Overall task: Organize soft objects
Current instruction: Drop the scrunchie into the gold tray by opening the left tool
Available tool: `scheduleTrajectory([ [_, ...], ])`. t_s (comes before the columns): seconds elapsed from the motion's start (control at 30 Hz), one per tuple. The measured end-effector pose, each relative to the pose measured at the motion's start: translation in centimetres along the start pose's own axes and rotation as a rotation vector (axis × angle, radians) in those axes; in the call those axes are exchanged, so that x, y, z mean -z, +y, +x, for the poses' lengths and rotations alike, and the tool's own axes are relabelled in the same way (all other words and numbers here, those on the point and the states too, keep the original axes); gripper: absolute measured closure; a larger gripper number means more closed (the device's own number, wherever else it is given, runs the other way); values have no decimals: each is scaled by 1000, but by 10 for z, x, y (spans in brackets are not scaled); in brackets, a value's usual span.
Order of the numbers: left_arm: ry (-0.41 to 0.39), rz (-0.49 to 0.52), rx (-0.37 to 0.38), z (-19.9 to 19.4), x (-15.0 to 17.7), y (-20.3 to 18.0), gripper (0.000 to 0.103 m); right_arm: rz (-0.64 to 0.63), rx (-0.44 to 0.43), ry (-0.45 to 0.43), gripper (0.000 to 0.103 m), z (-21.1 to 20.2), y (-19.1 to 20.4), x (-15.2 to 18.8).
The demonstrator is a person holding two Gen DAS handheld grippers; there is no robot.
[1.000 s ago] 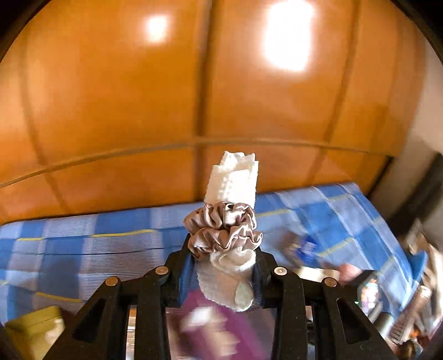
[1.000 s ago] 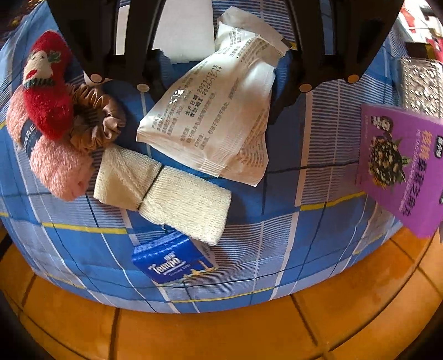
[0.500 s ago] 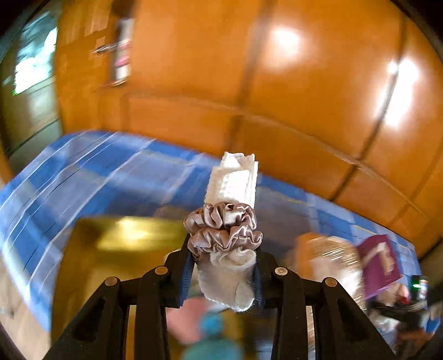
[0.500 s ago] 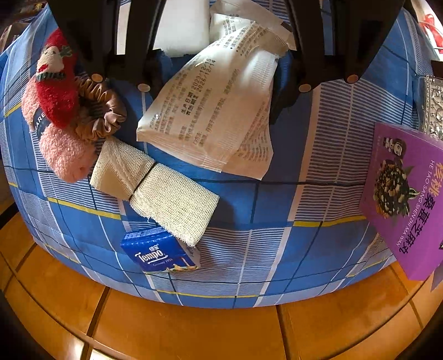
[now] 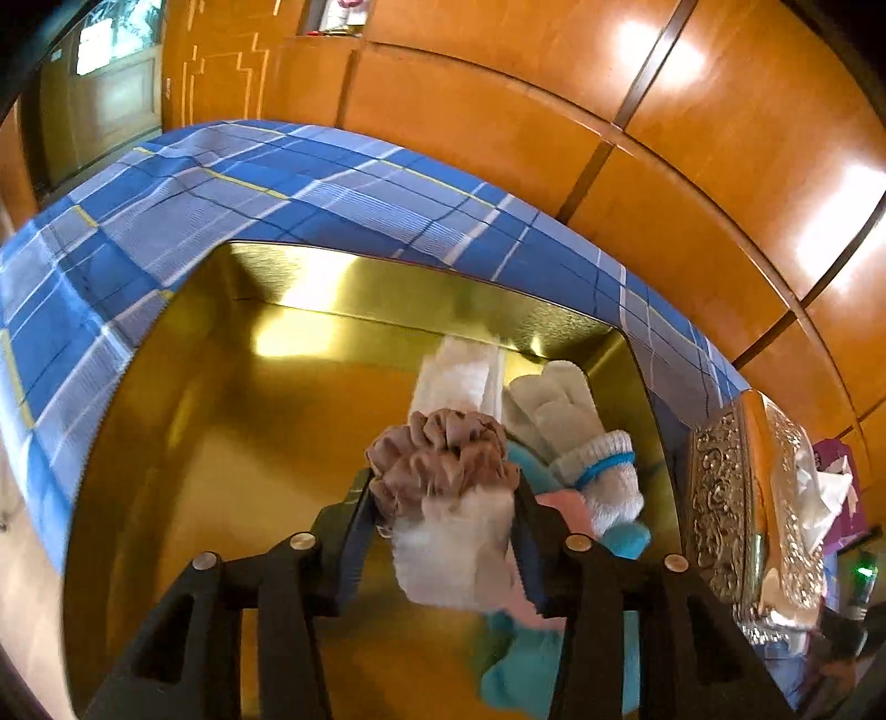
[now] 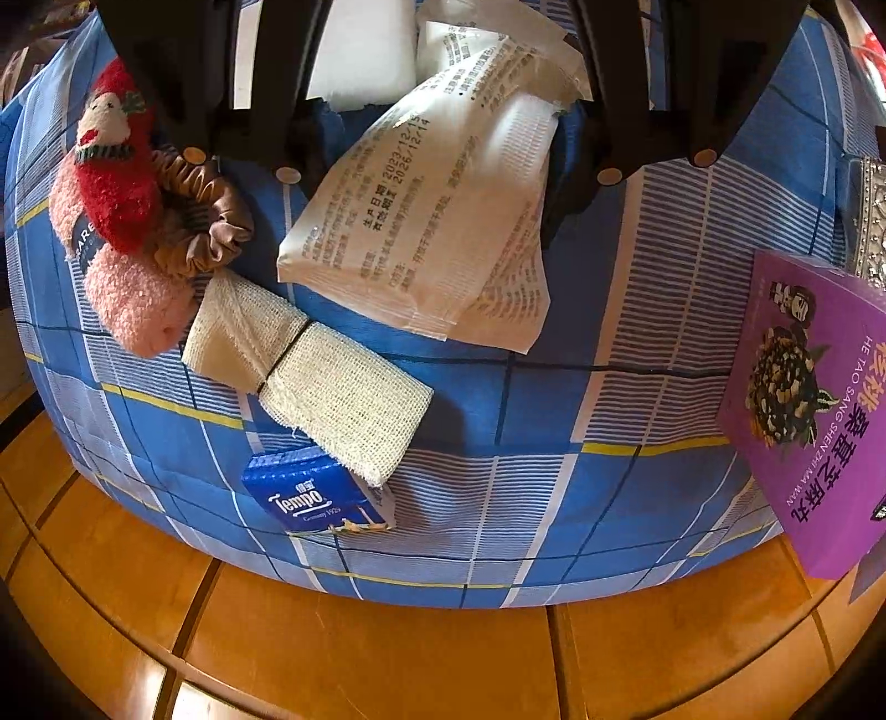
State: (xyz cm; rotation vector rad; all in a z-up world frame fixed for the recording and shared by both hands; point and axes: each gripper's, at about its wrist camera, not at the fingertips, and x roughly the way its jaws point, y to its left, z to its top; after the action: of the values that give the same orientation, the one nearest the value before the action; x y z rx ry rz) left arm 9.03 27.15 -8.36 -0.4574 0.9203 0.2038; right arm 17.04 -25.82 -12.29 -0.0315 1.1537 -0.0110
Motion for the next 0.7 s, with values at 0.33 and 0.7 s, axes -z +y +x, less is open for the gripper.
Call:
scheduleTrajectory([
  [0.33,-87,78,-50,-17,4,-18,28,-7,7,-6,45,-1,2,0],
  [0.7,-228,205,-147,-70,59,-41,0,-12,21,-19,45,-3,4,0],
])
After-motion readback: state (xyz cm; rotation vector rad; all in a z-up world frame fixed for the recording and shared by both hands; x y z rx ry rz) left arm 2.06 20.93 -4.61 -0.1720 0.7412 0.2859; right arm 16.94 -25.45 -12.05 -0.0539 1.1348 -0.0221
